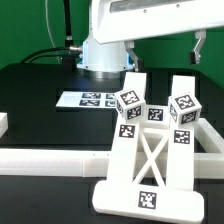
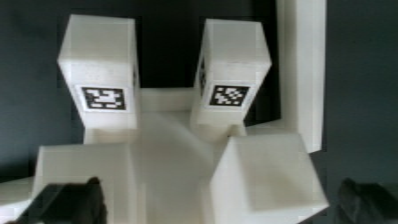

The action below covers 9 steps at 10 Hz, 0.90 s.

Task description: Assemble chair

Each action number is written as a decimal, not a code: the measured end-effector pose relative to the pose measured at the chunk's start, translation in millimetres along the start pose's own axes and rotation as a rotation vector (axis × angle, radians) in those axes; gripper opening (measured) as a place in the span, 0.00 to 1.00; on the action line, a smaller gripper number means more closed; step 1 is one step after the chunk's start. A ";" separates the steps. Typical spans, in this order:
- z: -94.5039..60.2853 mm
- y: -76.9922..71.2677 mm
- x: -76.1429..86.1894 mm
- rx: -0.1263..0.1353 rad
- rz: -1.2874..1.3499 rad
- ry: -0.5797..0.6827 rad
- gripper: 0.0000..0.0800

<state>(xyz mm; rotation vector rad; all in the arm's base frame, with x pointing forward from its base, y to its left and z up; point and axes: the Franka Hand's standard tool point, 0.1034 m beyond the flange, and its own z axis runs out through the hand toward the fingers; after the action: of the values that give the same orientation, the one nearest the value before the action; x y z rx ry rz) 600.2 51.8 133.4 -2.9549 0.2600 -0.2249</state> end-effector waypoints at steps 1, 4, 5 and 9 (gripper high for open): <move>9.7 3.1 -6.8 -0.009 0.000 0.011 0.81; 11.4 2.8 -7.6 -0.010 -0.001 0.006 0.81; 11.8 2.9 -7.9 -0.010 -0.001 0.005 0.81; -2.6 6.8 10.2 -0.002 0.010 0.004 0.81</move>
Offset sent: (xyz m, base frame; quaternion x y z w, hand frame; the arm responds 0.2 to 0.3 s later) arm 0.0000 0.0000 0.0000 0.0000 0.0000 0.0000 1.0000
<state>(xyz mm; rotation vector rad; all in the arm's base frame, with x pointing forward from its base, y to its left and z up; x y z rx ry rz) 608.6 42.9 136.1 -2.9552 0.2760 -0.2287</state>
